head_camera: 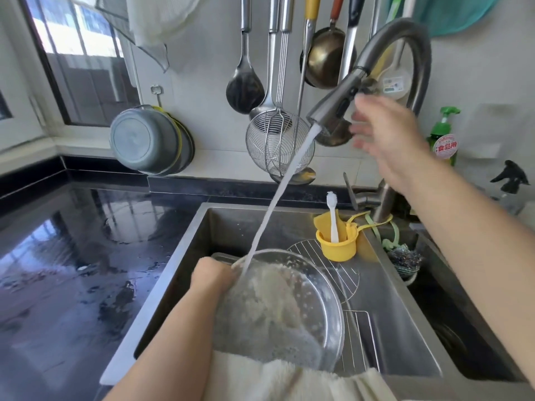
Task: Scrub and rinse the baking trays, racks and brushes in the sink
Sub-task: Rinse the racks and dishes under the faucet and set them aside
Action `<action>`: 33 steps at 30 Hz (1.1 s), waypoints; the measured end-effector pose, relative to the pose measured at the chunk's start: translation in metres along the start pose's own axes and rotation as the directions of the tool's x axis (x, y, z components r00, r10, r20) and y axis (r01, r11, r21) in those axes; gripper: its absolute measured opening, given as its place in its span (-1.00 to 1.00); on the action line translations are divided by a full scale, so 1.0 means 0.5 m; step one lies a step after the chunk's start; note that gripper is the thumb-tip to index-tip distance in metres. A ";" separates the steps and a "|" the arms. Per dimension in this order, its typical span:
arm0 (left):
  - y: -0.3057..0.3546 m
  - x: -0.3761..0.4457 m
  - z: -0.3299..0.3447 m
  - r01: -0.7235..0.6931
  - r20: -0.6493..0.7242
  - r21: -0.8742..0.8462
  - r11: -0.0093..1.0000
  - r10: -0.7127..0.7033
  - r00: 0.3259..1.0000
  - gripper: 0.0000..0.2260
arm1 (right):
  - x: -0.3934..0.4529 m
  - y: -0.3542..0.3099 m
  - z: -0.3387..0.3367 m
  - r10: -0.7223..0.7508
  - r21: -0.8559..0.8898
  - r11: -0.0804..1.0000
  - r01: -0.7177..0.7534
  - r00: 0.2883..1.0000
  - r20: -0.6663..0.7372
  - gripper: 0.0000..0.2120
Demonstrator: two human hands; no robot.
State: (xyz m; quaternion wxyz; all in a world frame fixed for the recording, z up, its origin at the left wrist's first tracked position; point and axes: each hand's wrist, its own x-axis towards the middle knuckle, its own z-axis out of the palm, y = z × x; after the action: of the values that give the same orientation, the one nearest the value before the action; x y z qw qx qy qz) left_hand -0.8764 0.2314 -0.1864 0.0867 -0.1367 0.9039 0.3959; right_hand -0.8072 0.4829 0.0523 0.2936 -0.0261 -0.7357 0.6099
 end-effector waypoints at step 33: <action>0.051 -0.030 0.061 -0.407 0.135 -0.079 0.910 0.414 0.900 -0.83 | -0.074 0.199 0.088 -0.008 -0.596 0.802 -0.025 0.999 -0.054 -0.80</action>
State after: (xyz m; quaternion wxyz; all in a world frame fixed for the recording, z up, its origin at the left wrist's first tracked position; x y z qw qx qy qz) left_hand -0.8688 0.2734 -0.1852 0.0649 0.0845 0.8934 0.4365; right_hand -0.8288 0.4546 -0.0570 0.2873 -0.1367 -0.8818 0.3482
